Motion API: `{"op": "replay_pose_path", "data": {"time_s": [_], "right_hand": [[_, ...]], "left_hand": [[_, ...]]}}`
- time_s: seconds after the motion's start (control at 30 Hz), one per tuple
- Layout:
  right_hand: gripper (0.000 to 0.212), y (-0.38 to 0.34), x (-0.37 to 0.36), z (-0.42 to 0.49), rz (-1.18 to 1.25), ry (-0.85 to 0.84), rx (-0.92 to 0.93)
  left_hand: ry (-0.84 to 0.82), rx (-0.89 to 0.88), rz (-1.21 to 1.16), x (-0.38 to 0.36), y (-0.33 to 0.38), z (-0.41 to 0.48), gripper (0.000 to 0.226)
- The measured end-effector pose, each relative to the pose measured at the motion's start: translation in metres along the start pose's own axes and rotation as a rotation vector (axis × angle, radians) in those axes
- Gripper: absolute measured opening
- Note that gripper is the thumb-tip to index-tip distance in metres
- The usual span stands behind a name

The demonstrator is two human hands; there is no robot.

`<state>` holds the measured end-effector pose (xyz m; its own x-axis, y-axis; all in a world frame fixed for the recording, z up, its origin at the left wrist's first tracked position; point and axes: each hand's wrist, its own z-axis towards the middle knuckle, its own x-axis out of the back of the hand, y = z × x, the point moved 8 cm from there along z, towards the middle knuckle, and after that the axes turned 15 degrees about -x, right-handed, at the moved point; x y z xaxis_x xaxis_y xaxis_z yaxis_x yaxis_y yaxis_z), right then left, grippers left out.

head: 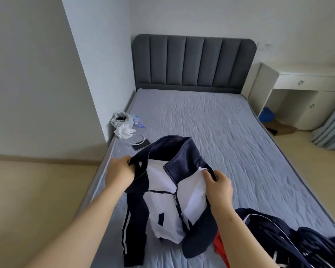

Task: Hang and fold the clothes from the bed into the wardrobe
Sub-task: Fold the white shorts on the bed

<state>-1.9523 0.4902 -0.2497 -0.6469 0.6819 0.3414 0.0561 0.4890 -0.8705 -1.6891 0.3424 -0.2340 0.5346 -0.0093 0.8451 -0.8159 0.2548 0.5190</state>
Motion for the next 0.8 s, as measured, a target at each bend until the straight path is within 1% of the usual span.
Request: {"op": "replay_pose_path", "data": {"time_s": [0.07, 0.13, 0.17, 0.2, 0.23, 0.27, 0.37, 0.43, 0.5, 0.6, 0.67, 0.73, 0.8], "right_hand": [[0.039, -0.003, -0.002, -0.003, -0.138, 0.057, 0.008], [0.032, -0.003, -0.002, -0.005, -0.279, 0.137, -0.007], [0.028, -0.001, -0.002, -0.005, -0.303, 0.16, -0.022], [0.026, 0.001, -0.003, -0.007, -0.298, 0.164, -0.03], [0.027, 0.002, -0.005, -0.009, -0.259, 0.149, -0.026], [0.028, 0.004, -0.007, -0.012, -0.171, 0.12, -0.016], [0.031, 0.008, -0.012, -0.024, 0.14, 0.013, -0.01], [0.035, 0.006, -0.011, -0.028, 0.264, -0.03, -0.019], [0.039, -0.002, -0.005, -0.031, 0.357, -0.043, 0.002], [0.044, -0.024, 0.01, -0.038, 0.412, -0.022, 0.095], [0.047, -0.041, 0.018, -0.045, 0.434, -0.036, 0.157], [0.047, -0.059, 0.026, -0.048, 0.449, -0.067, 0.188], [0.041, -0.069, 0.031, -0.045, 0.438, -0.089, 0.181]], "left_hand": [[-0.045, 0.164, -0.279, -0.013, -0.01, -0.005, 0.026], [-0.086, 0.352, -0.621, -0.027, -0.016, -0.017, 0.023], [-0.13, 0.432, -0.765, -0.033, -0.015, -0.026, 0.021], [-0.182, 0.459, -0.835, -0.036, -0.014, -0.034, 0.021], [-0.225, 0.441, -0.843, -0.037, -0.014, -0.039, 0.021], [-0.229, 0.418, -0.838, -0.035, -0.015, -0.041, 0.02], [-0.093, 0.36, -0.892, -0.02, -0.016, -0.042, 0.019], [-0.019, 0.344, -0.929, -0.009, -0.009, -0.046, 0.028], [0.042, 0.295, -0.954, 0.006, 0.007, -0.048, 0.029], [0.109, 0.135, -0.939, 0.038, 0.036, -0.05, 0.027], [0.151, 0.067, -0.963, 0.059, 0.049, -0.052, 0.028], [0.154, 0.069, -1.072, 0.072, 0.057, -0.053, 0.026], [0.122, 0.085, -1.167, 0.073, 0.063, -0.048, 0.018]]}}
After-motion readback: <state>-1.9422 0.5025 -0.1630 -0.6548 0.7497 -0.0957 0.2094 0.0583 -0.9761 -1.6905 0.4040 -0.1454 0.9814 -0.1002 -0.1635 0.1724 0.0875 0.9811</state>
